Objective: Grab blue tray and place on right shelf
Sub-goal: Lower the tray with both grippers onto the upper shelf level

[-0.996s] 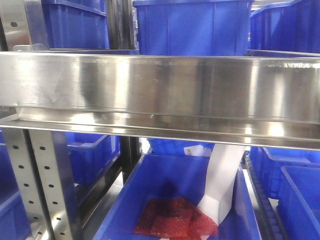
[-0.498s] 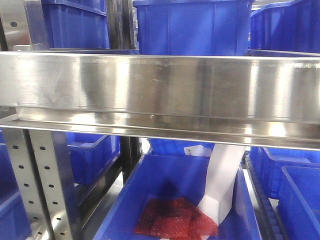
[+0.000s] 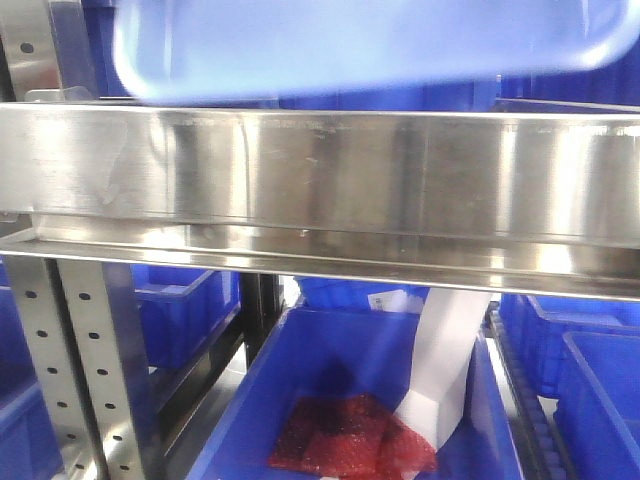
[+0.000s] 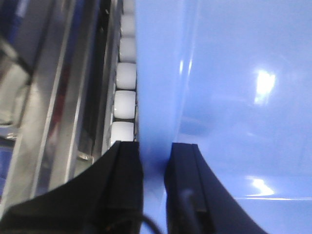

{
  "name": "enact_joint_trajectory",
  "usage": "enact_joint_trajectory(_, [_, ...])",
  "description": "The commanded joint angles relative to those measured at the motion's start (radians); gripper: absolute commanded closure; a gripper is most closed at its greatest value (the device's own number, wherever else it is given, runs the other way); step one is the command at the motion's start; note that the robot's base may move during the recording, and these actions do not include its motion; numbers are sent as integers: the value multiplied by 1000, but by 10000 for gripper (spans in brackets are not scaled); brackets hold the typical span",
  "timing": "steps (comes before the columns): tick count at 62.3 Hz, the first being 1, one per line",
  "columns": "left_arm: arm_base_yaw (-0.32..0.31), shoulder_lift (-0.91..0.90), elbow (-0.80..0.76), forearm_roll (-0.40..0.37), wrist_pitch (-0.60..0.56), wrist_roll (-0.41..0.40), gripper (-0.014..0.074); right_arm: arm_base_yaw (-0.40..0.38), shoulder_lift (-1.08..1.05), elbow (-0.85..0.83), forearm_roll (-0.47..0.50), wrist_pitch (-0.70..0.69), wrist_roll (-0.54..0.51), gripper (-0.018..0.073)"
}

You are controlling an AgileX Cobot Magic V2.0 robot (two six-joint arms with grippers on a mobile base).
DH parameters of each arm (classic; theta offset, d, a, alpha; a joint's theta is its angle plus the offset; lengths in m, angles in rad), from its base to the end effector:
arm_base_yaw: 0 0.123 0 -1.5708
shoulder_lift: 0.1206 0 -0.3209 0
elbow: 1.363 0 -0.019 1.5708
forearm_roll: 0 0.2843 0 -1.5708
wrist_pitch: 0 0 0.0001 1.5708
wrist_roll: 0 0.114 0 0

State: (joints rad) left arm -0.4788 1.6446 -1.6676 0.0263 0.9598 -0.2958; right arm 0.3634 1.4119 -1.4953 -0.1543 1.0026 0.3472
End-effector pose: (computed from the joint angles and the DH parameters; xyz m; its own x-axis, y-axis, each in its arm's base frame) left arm 0.3718 -0.1902 0.4024 -0.7645 0.0848 -0.6390 0.2458 0.9547 -0.1674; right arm 0.3241 0.1075 0.4274 -0.7343 -0.0027 -0.6788 -0.0819 0.9930 0.0846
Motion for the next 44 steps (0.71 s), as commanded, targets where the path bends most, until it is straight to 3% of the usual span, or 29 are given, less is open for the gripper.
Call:
enact_joint_trajectory(1, [5, -16, -43, -93, -136, -5, 645, -7, 14, -36, 66, -95, -23, 501])
enact_joint_trajectory(11, [5, 35, -50, -95, -154, -5, 617, -7, 82, -36, 67, -98, -23, 501])
enact_joint_trajectory(17, [5, 62, -52, -102, -160, -5, 481, -7, 121, -36, 67, -105, -23, 475])
enact_joint_trajectory(22, [5, 68, -52, -102, -161, -5, 323, -7, 133, -36, 67, -106, -23, 368])
enact_joint_trajectory(25, [5, 68, -52, -99, -169, -5, 230, -7, 137, -36, 67, -106, -23, 247])
enact_joint_trajectory(34, [5, 68, -52, -77, -198, -5, 98, -7, 137, -36, 51, -130, -23, -94])
enact_joint_trajectory(44, [5, 68, -52, -73, -212, -5, 94, -7, 137, -36, 41, -126, -23, -76])
